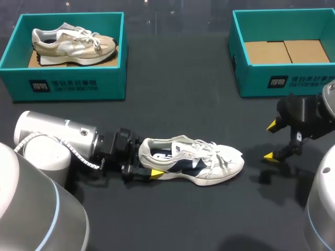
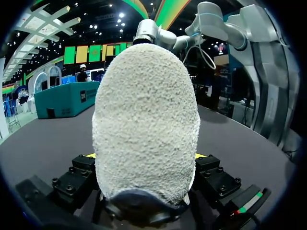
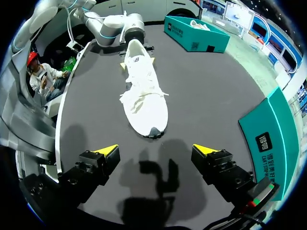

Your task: Take the shoe out of the shoebox, open the shoe tongue, remove and reinsert the insole, then place the shoe into the shoebox

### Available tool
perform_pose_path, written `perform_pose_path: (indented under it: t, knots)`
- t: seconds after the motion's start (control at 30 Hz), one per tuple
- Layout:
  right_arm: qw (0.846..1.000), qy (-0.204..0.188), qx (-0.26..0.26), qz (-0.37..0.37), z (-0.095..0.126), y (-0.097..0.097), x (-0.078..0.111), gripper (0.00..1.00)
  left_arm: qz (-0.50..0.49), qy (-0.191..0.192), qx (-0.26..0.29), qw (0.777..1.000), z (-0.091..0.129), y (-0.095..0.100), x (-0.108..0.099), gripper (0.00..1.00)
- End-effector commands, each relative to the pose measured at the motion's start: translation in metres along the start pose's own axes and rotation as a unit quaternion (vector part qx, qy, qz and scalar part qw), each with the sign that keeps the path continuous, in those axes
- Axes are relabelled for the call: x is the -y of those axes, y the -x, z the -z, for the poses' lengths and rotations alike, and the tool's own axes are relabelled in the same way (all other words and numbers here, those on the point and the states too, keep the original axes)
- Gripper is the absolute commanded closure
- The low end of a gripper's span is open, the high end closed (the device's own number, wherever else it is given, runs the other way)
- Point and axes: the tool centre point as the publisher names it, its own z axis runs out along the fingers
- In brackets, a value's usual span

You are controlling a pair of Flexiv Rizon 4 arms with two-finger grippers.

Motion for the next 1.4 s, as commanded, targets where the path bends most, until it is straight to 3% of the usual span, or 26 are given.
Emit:
perform_pose_path:
  t: [0.03, 0.1, 0.17, 0.2, 0.6, 0.63, 0.67, 0.73, 0.8, 0.87, 0.97, 1.0, 1.4]
  knots:
    - [0.978, -0.136, 0.080, -0.134, 0.007, -0.017, -0.036, 0.00, 0.000, 0.001, 0.000, 1.000, -0.003, -0.002, -0.001, 1.00]
    - [0.963, -0.168, 0.116, -0.173, 0.008, -0.024, -0.047, 0.00, 0.000, 0.001, 0.000, 1.000, -0.003, -0.002, -0.001, 1.00]
    - [0.919, -0.245, 0.202, -0.234, 0.005, -0.030, -0.057, 0.00, 0.000, 0.001, 0.000, 1.000, -0.003, -0.002, -0.001, 1.00]
    - [0.903, -0.256, 0.241, -0.248, 0.005, -0.033, -0.061, 0.00, 0.000, 0.001, 0.000, 1.000, -0.003, -0.002, -0.001, 1.00]
    - [0.903, -0.256, 0.241, -0.248, 0.005, -0.033, -0.061, 0.00, 0.000, 0.001, 0.000, 1.000, -0.003, -0.002, -0.001, 1.00]
    - [0.878, -0.276, 0.267, -0.286, 0.002, -0.036, -0.068, 0.00, 0.000, 0.001, 0.000, 1.000, -0.003, -0.002, -0.001, 1.00]
    - [0.867, -0.269, 0.287, -0.305, 0.003, -0.043, -0.074, 0.00, 0.000, 0.001, 0.000, 1.000, -0.003, -0.002, -0.001, 1.00]
    - [0.862, -0.243, 0.284, -0.342, 0.008, -0.055, -0.085, 0.00, 0.000, 0.001, 0.000, 1.000, -0.003, -0.002, -0.001, 1.00]
    - [0.836, -0.254, 0.313, -0.372, 0.012, -0.063, -0.095, 0.00, 0.000, 0.001, 0.000, 1.000, -0.003, -0.002, -0.001, 1.00]
    - [0.822, -0.256, 0.309, -0.405, 0.014, -0.067, -0.103, 0.00, 0.000, 0.001, 0.000, 1.000, -0.003, -0.002, -0.001, 1.00]
    - [0.751, -0.294, 0.343, -0.481, 0.010, -0.063, -0.111, 0.00, 0.000, 0.001, 0.000, 1.000, -0.003, -0.002, -0.001, 1.00]
    - [0.740, -0.303, 0.359, -0.482, 0.008, -0.062, -0.111, 0.00, 0.000, 0.001, 0.000, 1.000, -0.003, -0.002, -0.001, 1.00]
    - [0.740, -0.303, 0.359, -0.482, 0.008, -0.062, -0.111, 0.00, 0.000, 0.001, 0.000, 1.000, -0.003, -0.002, -0.001, 1.00]
